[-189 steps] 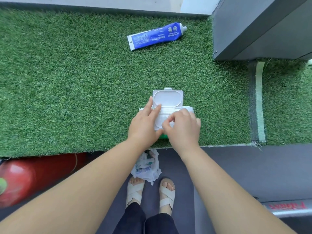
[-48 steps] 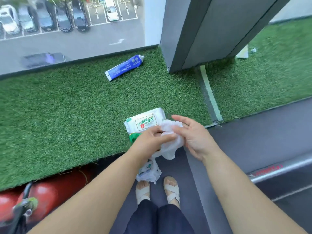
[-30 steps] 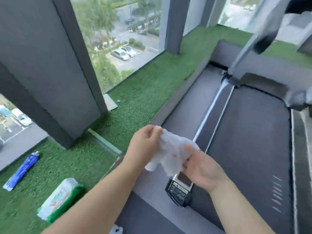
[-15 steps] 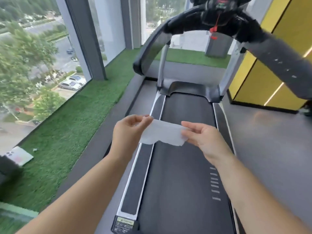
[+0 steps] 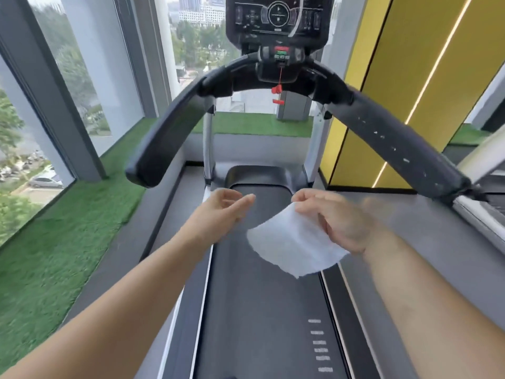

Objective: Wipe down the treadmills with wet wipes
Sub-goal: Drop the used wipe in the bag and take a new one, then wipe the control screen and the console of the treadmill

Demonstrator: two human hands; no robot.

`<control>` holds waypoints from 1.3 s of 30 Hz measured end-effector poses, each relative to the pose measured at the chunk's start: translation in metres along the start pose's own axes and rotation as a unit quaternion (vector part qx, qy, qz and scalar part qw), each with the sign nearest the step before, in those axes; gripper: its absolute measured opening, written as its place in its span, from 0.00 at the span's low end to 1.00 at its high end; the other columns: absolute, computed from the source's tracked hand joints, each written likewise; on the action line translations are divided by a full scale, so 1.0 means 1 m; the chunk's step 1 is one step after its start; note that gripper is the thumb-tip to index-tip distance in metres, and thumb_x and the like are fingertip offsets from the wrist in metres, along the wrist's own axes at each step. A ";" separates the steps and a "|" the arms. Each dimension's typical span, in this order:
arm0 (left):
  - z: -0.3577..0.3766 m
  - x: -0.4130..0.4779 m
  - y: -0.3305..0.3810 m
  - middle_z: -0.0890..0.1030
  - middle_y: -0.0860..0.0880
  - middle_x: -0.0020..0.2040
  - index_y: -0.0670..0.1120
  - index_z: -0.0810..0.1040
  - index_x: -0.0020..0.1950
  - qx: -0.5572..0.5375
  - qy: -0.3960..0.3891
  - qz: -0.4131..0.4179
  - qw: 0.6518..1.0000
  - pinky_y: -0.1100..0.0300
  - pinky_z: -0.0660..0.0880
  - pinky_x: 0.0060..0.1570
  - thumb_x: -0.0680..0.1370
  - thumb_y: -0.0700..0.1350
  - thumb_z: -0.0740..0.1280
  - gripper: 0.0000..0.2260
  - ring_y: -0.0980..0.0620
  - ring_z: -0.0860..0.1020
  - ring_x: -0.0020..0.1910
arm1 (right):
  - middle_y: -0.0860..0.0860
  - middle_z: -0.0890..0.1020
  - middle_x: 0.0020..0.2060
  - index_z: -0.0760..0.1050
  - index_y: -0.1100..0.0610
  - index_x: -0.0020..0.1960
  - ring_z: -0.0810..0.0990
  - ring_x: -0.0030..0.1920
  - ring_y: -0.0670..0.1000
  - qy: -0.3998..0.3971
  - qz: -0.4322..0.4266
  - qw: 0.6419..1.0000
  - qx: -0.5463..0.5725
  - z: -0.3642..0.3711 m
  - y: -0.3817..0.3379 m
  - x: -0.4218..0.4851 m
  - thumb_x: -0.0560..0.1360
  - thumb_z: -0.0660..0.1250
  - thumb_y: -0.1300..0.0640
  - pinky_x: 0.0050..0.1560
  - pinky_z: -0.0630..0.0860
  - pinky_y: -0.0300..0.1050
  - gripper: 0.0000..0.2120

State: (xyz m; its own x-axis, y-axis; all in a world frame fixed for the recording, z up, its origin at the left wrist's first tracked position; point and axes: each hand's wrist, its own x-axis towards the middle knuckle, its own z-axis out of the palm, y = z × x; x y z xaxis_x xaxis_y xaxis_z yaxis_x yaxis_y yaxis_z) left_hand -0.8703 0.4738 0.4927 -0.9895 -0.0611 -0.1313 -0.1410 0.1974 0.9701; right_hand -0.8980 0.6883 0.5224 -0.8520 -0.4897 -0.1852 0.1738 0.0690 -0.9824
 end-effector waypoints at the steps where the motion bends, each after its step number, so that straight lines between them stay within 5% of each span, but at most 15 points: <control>1: -0.002 0.017 0.013 0.79 0.63 0.56 0.59 0.74 0.59 0.026 -0.063 0.011 0.998 0.58 0.72 0.59 0.62 0.68 0.68 0.28 0.64 0.77 0.55 | 0.50 0.75 0.30 0.72 0.58 0.40 0.74 0.29 0.47 -0.028 0.013 1.000 0.004 -0.007 -0.017 0.014 0.74 0.64 0.64 0.28 0.71 0.36 0.06; 4: -0.007 0.063 0.074 0.77 0.65 0.59 0.66 0.75 0.59 0.046 -0.264 0.036 0.963 0.61 0.66 0.62 0.64 0.66 0.69 0.23 0.67 0.73 0.61 | 0.50 0.75 0.30 0.74 0.56 0.37 0.73 0.28 0.47 -0.079 0.051 0.995 -0.021 -0.027 -0.078 0.053 0.69 0.65 0.60 0.27 0.69 0.36 0.02; 7: -0.015 0.111 0.138 0.83 0.56 0.54 0.60 0.80 0.53 0.062 -0.333 0.025 0.941 0.56 0.71 0.62 0.65 0.59 0.73 0.17 0.57 0.79 0.56 | 0.52 0.76 0.32 0.74 0.57 0.38 0.75 0.30 0.47 -0.078 0.087 0.993 -0.028 -0.048 -0.138 0.087 0.68 0.65 0.59 0.28 0.72 0.37 0.02; 10: -0.022 0.145 0.191 0.84 0.52 0.40 0.51 0.83 0.38 0.075 -0.307 0.026 0.948 0.61 0.76 0.47 0.66 0.52 0.77 0.07 0.55 0.81 0.40 | 0.52 0.77 0.34 0.75 0.57 0.39 0.76 0.33 0.48 -0.050 0.064 0.995 0.050 -0.066 -0.182 0.108 0.69 0.70 0.58 0.33 0.75 0.38 0.05; 12: -0.027 0.161 0.214 0.81 0.50 0.34 0.45 0.80 0.33 0.001 -0.287 0.009 0.958 0.63 0.74 0.36 0.67 0.47 0.78 0.10 0.54 0.78 0.33 | 0.55 0.79 0.39 0.79 0.57 0.43 0.80 0.39 0.53 -0.027 0.020 0.970 0.243 -0.075 -0.193 0.117 0.74 0.66 0.47 0.39 0.79 0.42 0.12; 14: -0.032 0.177 0.229 0.82 0.45 0.39 0.37 0.79 0.43 -0.076 -0.257 -0.011 0.963 0.59 0.76 0.41 0.67 0.48 0.77 0.15 0.49 0.80 0.37 | 0.58 0.82 0.53 0.82 0.57 0.55 0.82 0.53 0.58 -0.034 0.000 0.927 0.373 -0.078 -0.190 0.127 0.80 0.51 0.39 0.50 0.79 0.50 0.28; 17: -0.037 0.200 0.242 0.82 0.41 0.42 0.40 0.79 0.45 -0.098 -0.180 -0.015 0.979 0.51 0.74 0.45 0.72 0.47 0.73 0.11 0.45 0.79 0.40 | 0.61 0.73 0.67 0.72 0.60 0.69 0.71 0.68 0.61 -0.037 0.047 0.914 0.402 -0.071 -0.187 0.147 0.74 0.52 0.29 0.64 0.72 0.56 0.39; 22: -0.039 0.247 0.250 0.85 0.47 0.40 0.51 0.82 0.44 0.060 -0.073 0.019 0.995 0.54 0.77 0.40 0.76 0.50 0.67 0.06 0.49 0.81 0.37 | 0.58 0.84 0.50 0.78 0.60 0.57 0.83 0.47 0.54 0.077 0.023 0.987 0.138 -0.094 -0.205 0.203 0.78 0.61 0.55 0.44 0.81 0.49 0.14; 27: -0.041 0.297 0.285 0.83 0.47 0.40 0.43 0.79 0.55 -0.073 -0.181 0.067 0.978 0.66 0.75 0.28 0.80 0.37 0.61 0.09 0.55 0.81 0.32 | 0.55 0.85 0.47 0.83 0.56 0.50 0.84 0.44 0.51 0.023 -0.076 0.979 0.186 -0.147 -0.246 0.243 0.70 0.66 0.61 0.39 0.81 0.43 0.12; 31: -0.037 0.359 0.316 0.84 0.48 0.42 0.46 0.85 0.37 -0.048 -0.198 0.082 0.976 0.62 0.79 0.42 0.79 0.29 0.55 0.23 0.52 0.82 0.40 | 0.55 0.83 0.33 0.83 0.58 0.31 0.82 0.32 0.50 0.006 -0.082 0.986 0.143 -0.201 -0.278 0.289 0.76 0.55 0.73 0.30 0.77 0.39 0.25; 34: -0.033 0.400 0.331 0.83 0.49 0.40 0.47 0.83 0.33 -0.007 -0.157 0.100 0.982 0.60 0.78 0.47 0.74 0.40 0.61 0.14 0.51 0.81 0.41 | 0.55 0.80 0.33 0.79 0.57 0.28 0.79 0.33 0.51 -0.019 -0.082 0.994 0.072 -0.227 -0.296 0.328 0.71 0.56 0.66 0.32 0.76 0.41 0.18; 37: -0.037 0.443 0.330 0.79 0.54 0.33 0.50 0.81 0.35 0.060 -0.116 0.145 0.981 0.62 0.72 0.41 0.69 0.48 0.75 0.05 0.55 0.74 0.34 | 0.54 0.80 0.32 0.80 0.57 0.40 0.79 0.34 0.52 -0.022 -0.084 0.995 0.049 -0.243 -0.305 0.371 0.72 0.64 0.55 0.35 0.77 0.42 0.08; 39: -0.040 0.471 0.329 0.78 0.54 0.34 0.53 0.81 0.35 0.082 -0.122 0.172 0.974 0.60 0.67 0.40 0.67 0.47 0.77 0.06 0.54 0.71 0.34 | 0.53 0.79 0.31 0.77 0.58 0.55 0.79 0.33 0.51 -0.002 -0.071 0.995 0.064 -0.252 -0.301 0.406 0.69 0.70 0.39 0.37 0.77 0.44 0.25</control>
State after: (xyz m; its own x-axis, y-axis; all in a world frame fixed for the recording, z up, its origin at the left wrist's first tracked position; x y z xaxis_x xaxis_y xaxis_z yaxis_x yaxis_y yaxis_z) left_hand -1.3814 0.4707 0.7579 -0.9544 0.2676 0.1324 0.2175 0.3194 0.9223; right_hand -1.4209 0.6877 0.7363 -0.8709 -0.4896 -0.0438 0.1133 -0.1131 -0.9871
